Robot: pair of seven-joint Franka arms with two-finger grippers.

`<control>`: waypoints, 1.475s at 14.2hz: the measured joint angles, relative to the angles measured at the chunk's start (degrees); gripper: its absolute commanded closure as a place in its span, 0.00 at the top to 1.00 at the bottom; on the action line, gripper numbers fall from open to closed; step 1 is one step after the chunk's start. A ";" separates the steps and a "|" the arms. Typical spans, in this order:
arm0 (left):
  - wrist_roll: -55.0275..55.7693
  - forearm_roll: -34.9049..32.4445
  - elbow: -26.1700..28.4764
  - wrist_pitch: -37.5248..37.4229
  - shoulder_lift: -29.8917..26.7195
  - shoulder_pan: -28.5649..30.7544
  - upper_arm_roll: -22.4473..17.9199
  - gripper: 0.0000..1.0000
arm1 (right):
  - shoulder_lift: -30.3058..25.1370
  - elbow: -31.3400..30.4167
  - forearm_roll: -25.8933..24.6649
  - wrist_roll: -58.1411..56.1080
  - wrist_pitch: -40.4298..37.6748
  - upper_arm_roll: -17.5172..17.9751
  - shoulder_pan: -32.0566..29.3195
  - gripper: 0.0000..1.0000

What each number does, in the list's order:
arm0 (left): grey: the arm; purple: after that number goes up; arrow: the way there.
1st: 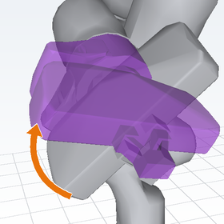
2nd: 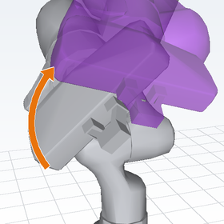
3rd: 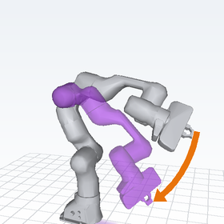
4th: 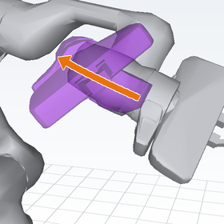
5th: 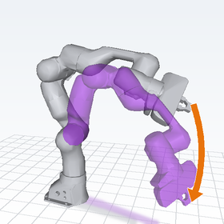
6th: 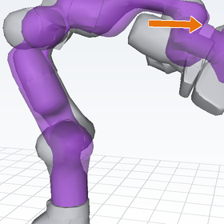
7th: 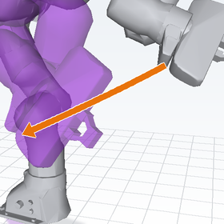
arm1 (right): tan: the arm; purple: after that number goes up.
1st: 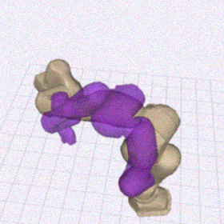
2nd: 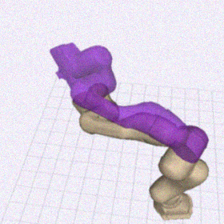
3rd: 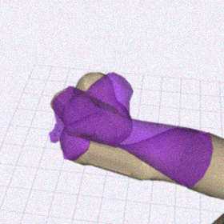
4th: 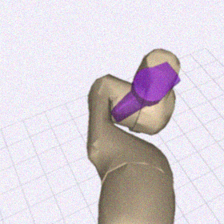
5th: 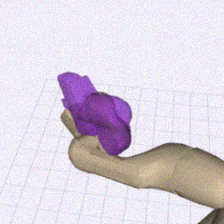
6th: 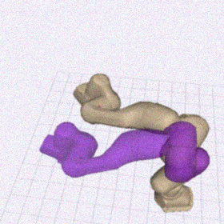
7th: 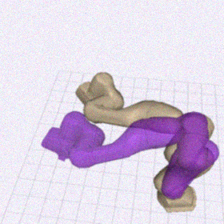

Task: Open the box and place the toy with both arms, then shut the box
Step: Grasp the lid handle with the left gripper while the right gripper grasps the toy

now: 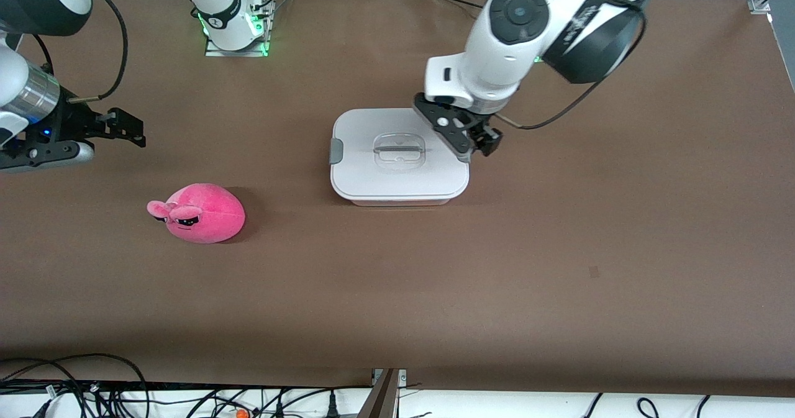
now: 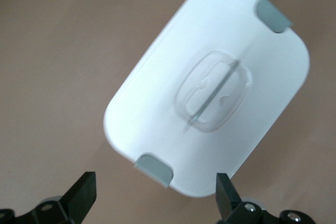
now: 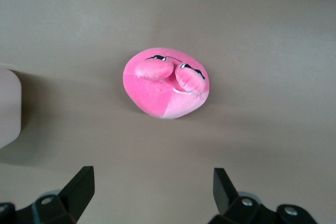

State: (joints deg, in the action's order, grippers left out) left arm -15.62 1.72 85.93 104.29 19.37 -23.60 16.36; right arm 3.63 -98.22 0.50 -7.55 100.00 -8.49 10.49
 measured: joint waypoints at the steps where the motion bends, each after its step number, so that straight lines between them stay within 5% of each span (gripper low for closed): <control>1: -4.50 -0.03 0.04 2.00 1.23 -1.17 0.00 1.00 | 0.27 -1.42 0.00 0.00 1.90 -0.02 -0.02 1.00; 5: -15.74 -1.22 0.21 8.54 6.36 -4.41 -0.02 1.00 | 2.61 -7.68 0.00 0.00 10.11 -0.36 -0.16 1.00; 13: -16.24 -8.92 0.23 11.90 11.77 -10.59 -0.04 1.00 | 4.90 -9.83 0.36 0.01 14.12 -0.46 -0.19 1.00; 17: -16.25 -9.02 0.23 12.20 12.68 -11.03 -0.41 1.00 | 8.67 -14.16 2.59 0.01 22.43 -0.46 -0.19 1.00; 20: -18.02 -9.14 0.17 12.20 12.68 -11.00 -0.69 0.55 | 10.18 -16.29 2.80 0.01 27.84 -0.46 -0.19 1.00; 21: -19.19 -9.16 0.07 12.20 12.68 -10.97 -0.84 0.11 | 10.71 -16.39 2.83 0.00 29.15 -0.45 -0.19 1.00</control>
State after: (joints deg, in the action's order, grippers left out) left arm -34.82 -7.44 86.00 116.49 32.05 -34.57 15.52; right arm 14.33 -114.61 3.33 -7.55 129.15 -8.94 10.30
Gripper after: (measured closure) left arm 0.185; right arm 0.000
